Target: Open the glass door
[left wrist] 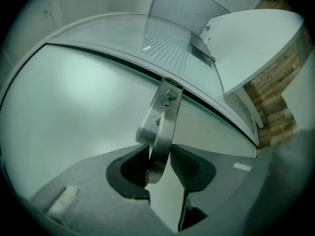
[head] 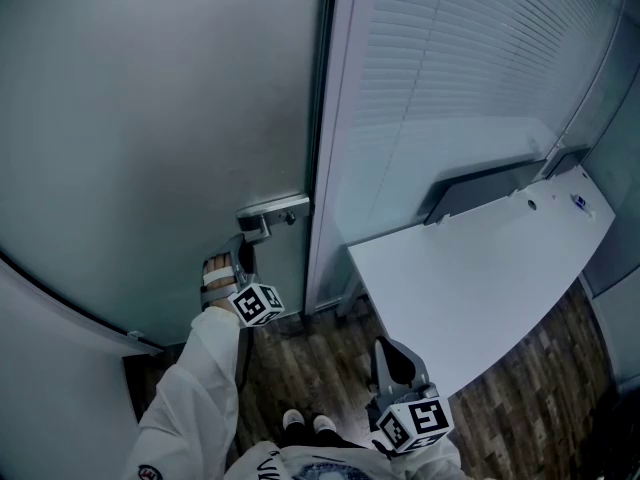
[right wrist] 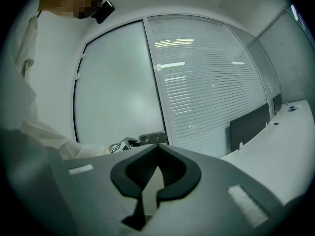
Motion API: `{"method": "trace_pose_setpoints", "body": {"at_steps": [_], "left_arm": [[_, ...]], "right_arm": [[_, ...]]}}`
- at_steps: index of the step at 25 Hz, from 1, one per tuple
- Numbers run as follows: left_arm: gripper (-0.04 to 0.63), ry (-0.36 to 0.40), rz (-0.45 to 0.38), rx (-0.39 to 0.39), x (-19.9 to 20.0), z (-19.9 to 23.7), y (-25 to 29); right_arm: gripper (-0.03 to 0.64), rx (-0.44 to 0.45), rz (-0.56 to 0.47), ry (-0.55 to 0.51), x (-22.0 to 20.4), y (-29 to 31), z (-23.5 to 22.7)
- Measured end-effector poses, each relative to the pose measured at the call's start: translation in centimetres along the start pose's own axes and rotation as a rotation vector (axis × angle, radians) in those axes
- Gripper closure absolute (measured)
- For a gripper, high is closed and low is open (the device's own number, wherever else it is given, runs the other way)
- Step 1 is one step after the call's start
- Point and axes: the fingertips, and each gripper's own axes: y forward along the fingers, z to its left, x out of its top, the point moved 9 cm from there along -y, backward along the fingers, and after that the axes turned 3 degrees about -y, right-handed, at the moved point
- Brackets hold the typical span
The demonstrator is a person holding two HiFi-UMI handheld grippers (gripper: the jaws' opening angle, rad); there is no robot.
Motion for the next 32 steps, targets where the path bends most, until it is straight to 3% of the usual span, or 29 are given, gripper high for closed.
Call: {"method": "trace_pose_setpoints", "body": {"at_steps": [5, 7, 17, 32], "left_arm": [[0.469, -0.275, 0.036, -0.031, -0.4, -0.9, 0.7], [0.466, -0.341, 0.055, -0.047, -0.4, -1.1, 0.7], [0.465, -0.315, 0.066, -0.042, 0.0, -1.4, -3.6], [0.465, -0.258, 0.102, -0.113, 0.2, -3.9, -11.6]], "right_arm": [[0.612, 0.009, 0.012, -0.004, 0.0, -0.3, -0.6], [0.612, 0.011, 0.011, -0.004, 0.1, -0.6, -0.8], [0.612, 0.026, 0.016, 0.021, -0.2, -2.4, -1.2], [0.612, 0.117, 0.028, 0.040, -1.6, -1.3, -0.8]]}}
